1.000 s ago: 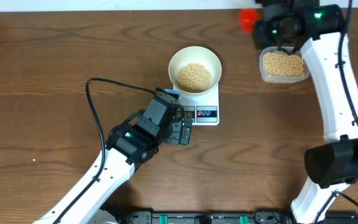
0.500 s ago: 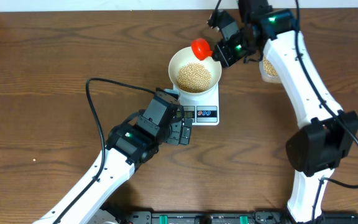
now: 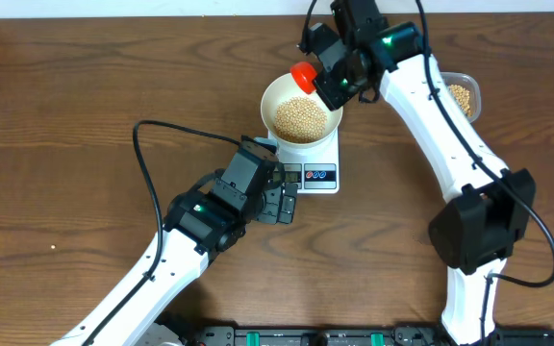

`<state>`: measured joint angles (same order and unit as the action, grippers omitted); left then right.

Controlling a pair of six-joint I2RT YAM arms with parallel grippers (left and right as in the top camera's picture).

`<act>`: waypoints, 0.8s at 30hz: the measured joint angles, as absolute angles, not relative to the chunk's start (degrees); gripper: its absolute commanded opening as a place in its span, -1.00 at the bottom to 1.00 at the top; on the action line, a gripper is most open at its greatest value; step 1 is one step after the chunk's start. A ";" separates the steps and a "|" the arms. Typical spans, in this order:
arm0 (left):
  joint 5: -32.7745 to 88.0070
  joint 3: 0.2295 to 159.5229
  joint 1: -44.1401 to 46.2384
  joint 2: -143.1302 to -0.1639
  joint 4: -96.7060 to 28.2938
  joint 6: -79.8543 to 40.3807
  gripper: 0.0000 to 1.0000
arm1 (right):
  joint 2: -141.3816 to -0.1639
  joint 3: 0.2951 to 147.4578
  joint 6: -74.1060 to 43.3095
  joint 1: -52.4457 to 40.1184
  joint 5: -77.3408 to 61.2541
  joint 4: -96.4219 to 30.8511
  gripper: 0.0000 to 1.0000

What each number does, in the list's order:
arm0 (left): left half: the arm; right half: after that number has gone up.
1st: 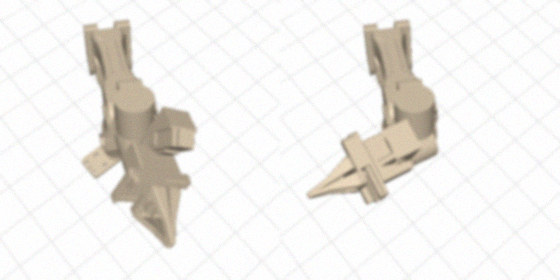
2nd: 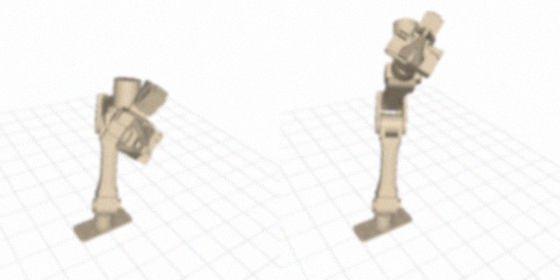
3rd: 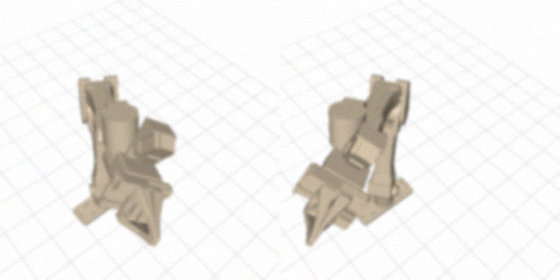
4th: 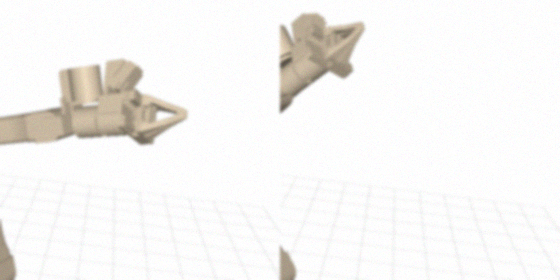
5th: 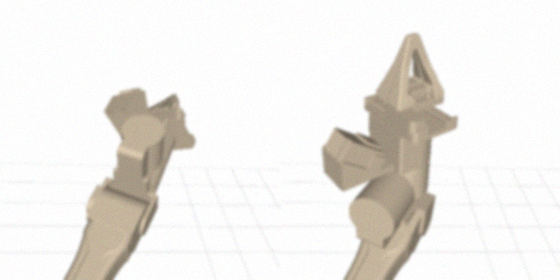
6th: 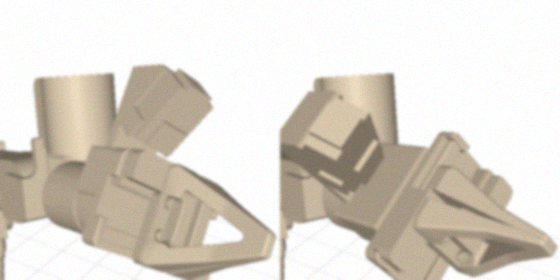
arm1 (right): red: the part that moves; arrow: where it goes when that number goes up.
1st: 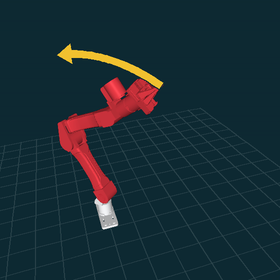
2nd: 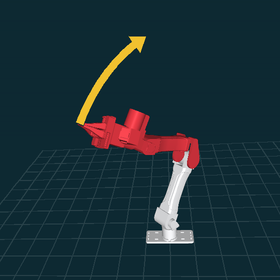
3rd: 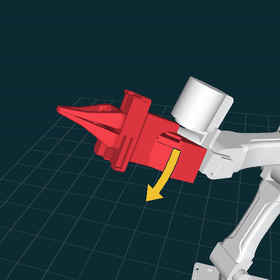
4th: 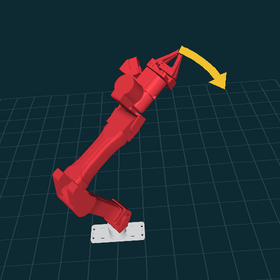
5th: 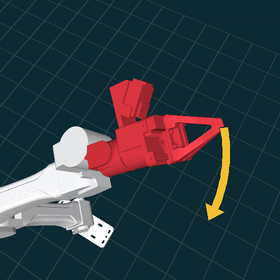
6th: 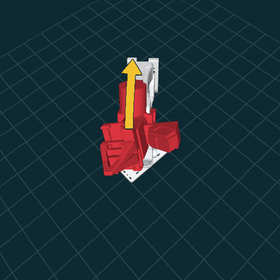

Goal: Scoop item into bowl and weigh 50g on scale

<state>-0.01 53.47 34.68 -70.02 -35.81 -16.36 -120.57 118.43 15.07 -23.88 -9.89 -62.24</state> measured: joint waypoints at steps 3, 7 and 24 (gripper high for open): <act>-0.01 53.47 34.68 -70.02 -35.81 -16.36 0.97 | -121.56 118.43 15.25 -24.05 -8.12 -61.95 -0.98; -0.01 53.47 34.68 -70.02 -35.81 -16.36 0.97 | -122.28 118.43 15.27 -24.23 -6.96 -61.80 -0.98; -0.01 53.47 34.68 -70.02 -35.81 -16.36 0.97 | -122.34 118.43 16.14 -24.73 -6.37 -62.26 -0.98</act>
